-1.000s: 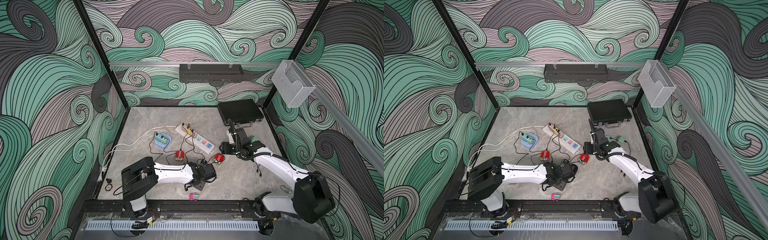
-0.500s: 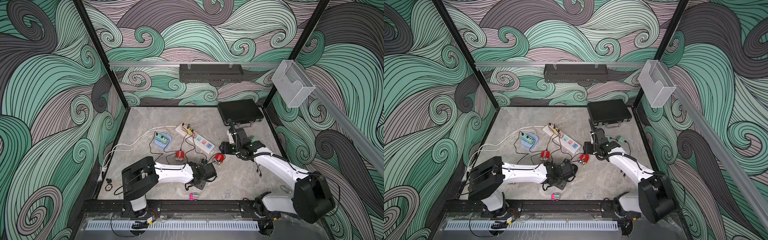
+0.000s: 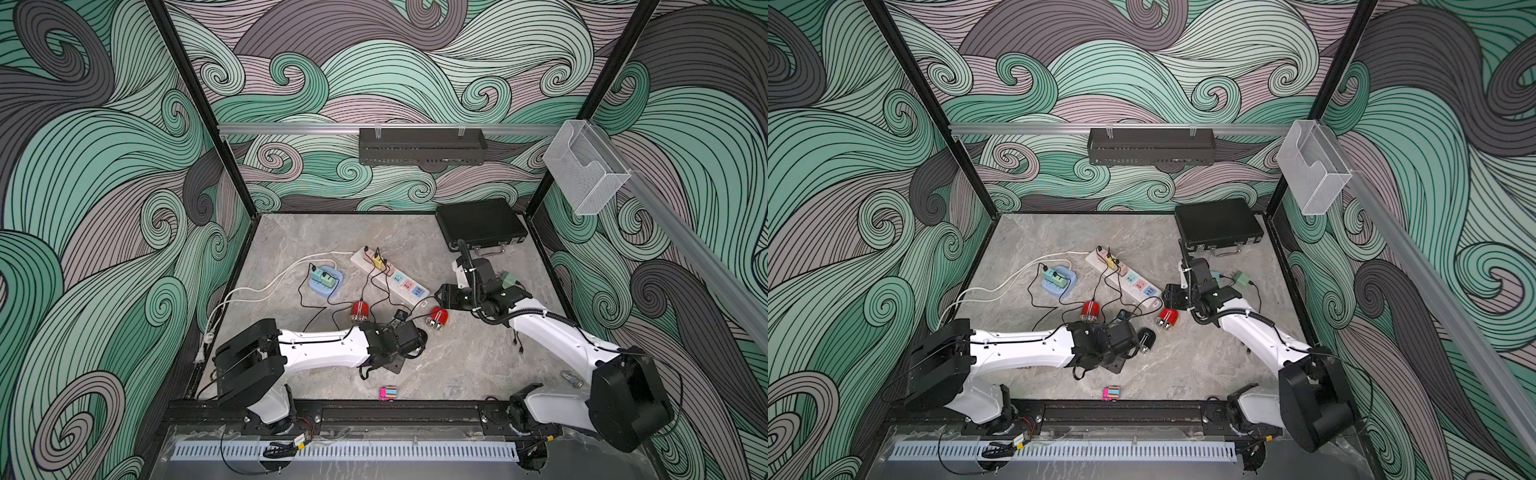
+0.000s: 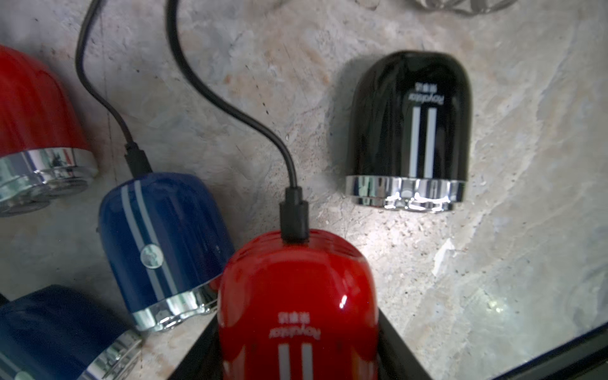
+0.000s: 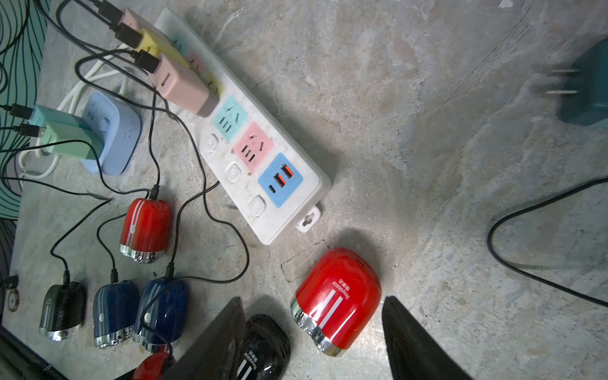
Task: Unplug the electric shaver
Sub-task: Pick up the electric shaver from the center of the board, then remove the charging cable from the electric shaver.
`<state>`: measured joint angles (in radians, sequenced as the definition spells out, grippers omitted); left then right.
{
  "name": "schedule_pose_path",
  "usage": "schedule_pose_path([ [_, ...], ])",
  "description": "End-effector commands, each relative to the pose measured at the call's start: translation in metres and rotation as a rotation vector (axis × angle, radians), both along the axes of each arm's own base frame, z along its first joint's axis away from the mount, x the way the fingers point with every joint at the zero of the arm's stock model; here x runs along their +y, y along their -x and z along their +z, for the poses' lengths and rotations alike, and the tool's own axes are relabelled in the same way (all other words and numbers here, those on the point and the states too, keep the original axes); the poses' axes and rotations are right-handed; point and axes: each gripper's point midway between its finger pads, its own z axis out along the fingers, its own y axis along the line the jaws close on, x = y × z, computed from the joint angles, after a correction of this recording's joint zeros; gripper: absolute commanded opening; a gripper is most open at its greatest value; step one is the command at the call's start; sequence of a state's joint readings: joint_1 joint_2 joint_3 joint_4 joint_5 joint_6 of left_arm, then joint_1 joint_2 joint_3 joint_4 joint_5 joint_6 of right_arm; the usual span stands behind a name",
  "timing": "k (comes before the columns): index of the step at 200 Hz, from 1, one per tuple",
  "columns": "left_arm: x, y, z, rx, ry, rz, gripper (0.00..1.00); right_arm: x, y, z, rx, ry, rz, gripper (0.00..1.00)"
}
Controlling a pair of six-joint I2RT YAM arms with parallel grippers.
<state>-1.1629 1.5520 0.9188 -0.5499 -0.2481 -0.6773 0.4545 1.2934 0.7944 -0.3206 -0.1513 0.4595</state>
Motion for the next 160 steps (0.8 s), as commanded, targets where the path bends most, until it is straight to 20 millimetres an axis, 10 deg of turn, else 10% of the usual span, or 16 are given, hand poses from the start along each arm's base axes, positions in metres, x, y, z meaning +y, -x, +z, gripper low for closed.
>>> schedule_pose_path([
  [1,-0.002,-0.009,0.012,-0.023,0.053,0.004,0.48,0.010,0.004,0.011,-0.017,-0.070,0.019,0.66],
  [160,0.002,-0.028,0.041,-0.020,0.405,0.028,0.47,0.123,0.044,0.028,-0.005,-0.371,0.332,0.62],
])
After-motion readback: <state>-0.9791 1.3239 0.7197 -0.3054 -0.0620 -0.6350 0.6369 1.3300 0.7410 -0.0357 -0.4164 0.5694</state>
